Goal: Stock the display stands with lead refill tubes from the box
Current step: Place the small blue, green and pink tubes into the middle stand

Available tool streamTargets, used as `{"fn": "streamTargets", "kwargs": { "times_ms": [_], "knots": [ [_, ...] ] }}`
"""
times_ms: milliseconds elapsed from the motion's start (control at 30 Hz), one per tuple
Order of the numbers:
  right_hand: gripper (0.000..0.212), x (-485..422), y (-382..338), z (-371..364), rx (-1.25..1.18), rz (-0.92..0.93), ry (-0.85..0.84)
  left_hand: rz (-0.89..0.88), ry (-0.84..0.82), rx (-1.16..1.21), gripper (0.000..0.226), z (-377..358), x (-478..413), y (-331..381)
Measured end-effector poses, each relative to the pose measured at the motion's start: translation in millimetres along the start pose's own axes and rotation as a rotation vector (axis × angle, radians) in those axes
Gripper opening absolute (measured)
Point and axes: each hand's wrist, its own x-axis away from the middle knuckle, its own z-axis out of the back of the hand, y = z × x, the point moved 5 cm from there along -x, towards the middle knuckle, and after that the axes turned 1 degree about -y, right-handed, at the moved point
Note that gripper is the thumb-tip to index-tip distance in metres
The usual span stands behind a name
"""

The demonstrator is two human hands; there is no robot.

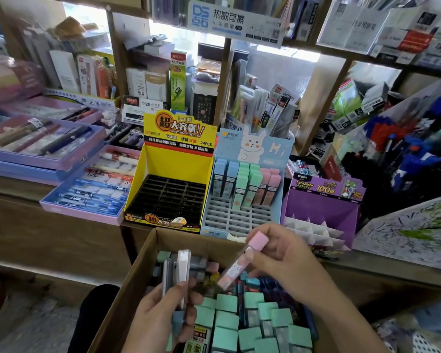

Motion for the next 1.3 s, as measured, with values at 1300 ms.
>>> {"fn": "streamTargets", "kwargs": {
  "times_ms": [1300],
  "knots": [
    [0.009,-104,-80,74,0.906,0.101,0.216,0.051,-0.017,0.006,0.019,-1,6,5]
  ]
}}
